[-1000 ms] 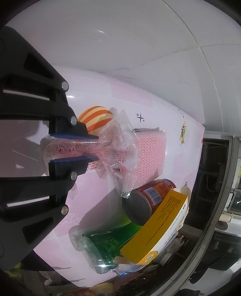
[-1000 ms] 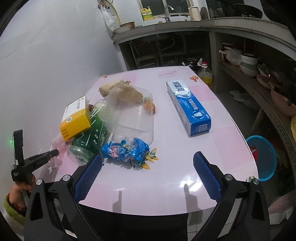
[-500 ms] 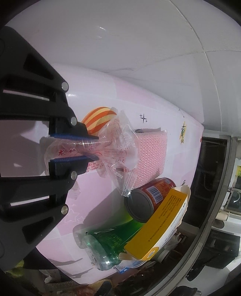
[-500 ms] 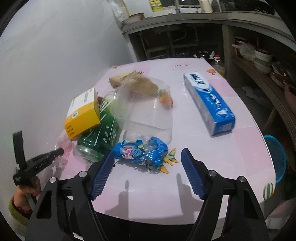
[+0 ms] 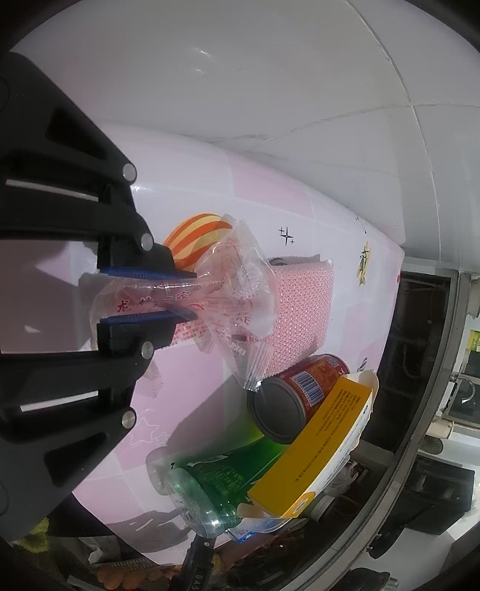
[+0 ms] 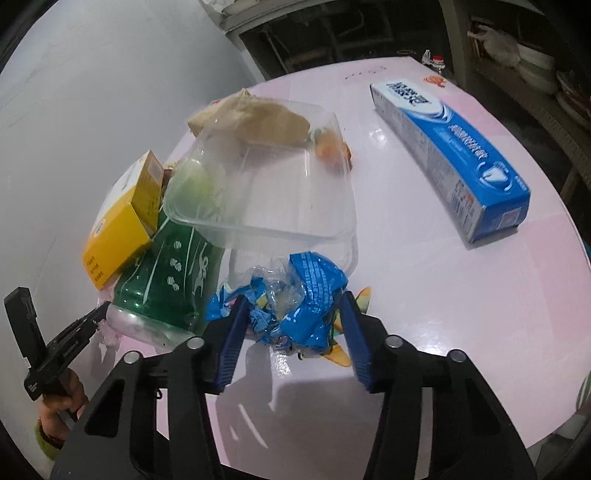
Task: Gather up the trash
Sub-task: 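Grasp the blue candy wrapper with the right gripper while the left gripper holds the printed bag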
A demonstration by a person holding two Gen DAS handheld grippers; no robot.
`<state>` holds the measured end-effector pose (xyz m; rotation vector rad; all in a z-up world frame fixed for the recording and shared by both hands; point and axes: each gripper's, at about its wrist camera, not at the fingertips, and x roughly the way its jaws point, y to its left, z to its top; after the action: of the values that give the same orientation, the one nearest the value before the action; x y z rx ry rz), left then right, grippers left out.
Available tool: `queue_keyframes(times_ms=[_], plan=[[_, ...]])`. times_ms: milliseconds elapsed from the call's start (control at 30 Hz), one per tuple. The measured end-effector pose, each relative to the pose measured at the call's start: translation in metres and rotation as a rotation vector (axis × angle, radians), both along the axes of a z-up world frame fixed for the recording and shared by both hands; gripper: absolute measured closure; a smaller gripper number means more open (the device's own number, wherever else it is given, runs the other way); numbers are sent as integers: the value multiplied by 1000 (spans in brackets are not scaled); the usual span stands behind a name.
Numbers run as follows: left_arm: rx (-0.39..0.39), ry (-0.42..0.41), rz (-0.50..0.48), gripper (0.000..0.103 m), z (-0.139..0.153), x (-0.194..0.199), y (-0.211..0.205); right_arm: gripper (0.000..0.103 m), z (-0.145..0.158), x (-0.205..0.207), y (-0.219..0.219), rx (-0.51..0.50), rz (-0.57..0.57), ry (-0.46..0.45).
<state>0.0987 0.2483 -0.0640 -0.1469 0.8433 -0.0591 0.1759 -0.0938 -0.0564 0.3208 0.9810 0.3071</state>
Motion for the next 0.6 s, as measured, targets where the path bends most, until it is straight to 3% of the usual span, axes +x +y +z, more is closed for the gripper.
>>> queue_keyframes(times_ms=[233,600], plan=[[-4,-14,0,89,0,-2,1,70,0,-5,0,12,3,6],[1,-54,6,93,11,-19,2,74,6,-23,-13,27,-20,8]])
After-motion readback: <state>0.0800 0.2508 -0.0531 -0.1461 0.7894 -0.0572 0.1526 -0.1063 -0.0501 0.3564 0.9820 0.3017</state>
